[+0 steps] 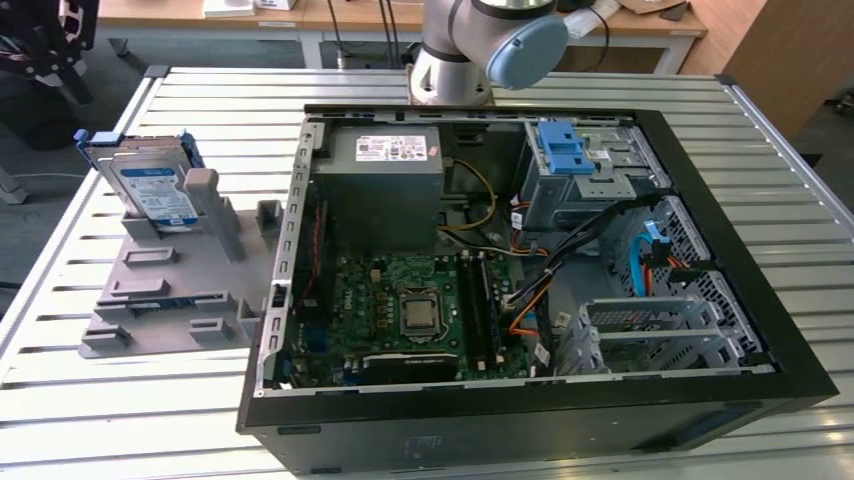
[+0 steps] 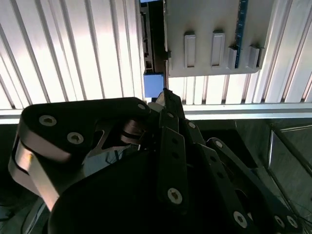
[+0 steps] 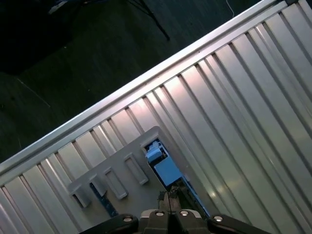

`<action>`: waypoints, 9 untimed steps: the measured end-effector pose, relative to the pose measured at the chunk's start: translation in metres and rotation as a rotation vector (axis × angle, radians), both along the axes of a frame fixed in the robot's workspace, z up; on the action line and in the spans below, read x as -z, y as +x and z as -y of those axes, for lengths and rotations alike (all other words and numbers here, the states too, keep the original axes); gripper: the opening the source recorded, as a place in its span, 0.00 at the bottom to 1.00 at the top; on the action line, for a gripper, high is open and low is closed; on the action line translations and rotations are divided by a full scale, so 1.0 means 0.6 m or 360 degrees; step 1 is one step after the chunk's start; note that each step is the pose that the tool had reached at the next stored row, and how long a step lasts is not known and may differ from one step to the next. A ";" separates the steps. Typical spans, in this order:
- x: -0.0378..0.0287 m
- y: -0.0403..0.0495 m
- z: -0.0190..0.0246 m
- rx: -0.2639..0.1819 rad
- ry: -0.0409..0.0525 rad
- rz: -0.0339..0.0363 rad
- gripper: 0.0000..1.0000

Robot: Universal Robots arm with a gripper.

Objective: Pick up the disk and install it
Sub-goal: 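Pick up the disk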

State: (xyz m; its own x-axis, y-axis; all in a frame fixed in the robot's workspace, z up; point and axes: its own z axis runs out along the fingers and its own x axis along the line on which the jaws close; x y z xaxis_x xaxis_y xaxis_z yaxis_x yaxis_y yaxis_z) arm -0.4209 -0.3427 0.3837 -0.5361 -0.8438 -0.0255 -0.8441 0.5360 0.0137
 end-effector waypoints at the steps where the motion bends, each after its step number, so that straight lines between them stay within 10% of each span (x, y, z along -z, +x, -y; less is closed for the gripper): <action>1: 0.000 0.000 0.0000 -0.0020 0.0000 0.0000 0.11; 9: 0.000 0.000 0.0000 -0.0188 0.0000 0.0000 0.11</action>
